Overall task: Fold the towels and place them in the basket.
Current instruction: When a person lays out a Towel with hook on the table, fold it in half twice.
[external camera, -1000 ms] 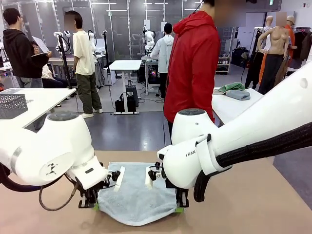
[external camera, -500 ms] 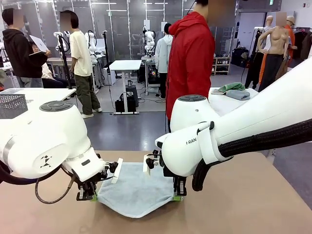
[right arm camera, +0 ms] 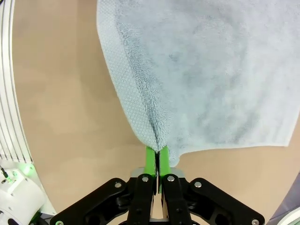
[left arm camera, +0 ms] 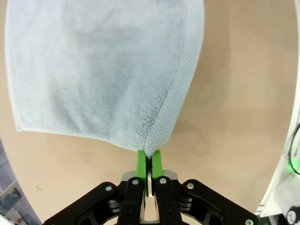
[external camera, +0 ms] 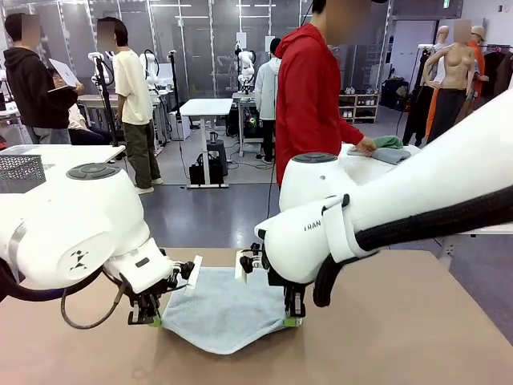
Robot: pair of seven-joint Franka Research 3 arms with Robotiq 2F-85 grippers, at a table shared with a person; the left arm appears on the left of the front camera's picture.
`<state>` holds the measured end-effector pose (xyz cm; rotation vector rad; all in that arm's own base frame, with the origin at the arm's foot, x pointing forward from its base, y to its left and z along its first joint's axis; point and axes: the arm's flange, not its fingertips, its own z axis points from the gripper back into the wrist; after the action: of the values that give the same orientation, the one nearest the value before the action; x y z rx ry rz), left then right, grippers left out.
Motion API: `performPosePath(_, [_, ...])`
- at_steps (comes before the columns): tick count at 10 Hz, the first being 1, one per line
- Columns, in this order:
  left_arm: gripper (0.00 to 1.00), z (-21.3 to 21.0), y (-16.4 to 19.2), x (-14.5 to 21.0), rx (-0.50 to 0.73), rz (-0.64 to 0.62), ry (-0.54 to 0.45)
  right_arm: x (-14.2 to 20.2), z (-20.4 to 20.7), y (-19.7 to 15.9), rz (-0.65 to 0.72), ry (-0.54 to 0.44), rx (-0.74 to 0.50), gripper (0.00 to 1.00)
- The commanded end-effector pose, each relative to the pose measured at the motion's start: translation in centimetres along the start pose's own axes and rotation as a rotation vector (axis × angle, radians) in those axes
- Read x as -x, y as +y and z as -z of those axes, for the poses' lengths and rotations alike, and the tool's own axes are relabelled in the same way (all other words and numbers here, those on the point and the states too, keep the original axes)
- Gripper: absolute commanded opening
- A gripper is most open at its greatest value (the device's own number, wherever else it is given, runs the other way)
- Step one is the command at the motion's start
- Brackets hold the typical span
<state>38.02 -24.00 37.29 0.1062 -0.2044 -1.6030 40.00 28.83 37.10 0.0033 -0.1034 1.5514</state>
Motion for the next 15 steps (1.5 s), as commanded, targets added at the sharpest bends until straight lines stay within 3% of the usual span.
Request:
performPosePath(1, [0.06, -0.4, 3.5, -1.0, 0.02, 0.005, -0.02, -0.8, -1.3, -3.9, -0.037, 0.003, -0.005, 0.04])
performPosePath(7, [0.06, -0.8, 11.2, -1.6, -0.049, -0.096, -0.033, -1.9, -2.3, -12.8, 0.041, 0.006, -0.01, 0.04])
performPosePath(10, [0.06, 0.5, 15.5, -1.5, -0.024, -0.035, -0.047, -2.0, -1.4, -16.9, 0.008, 0.018, -0.029, 0.04])
performPosePath(15, [0.06, 3.5, 18.9, -1.5, -0.074, -0.122, 0.012, -0.4, 0.2, -21.1, 0.101, 0.027, 0.0, 0.04])
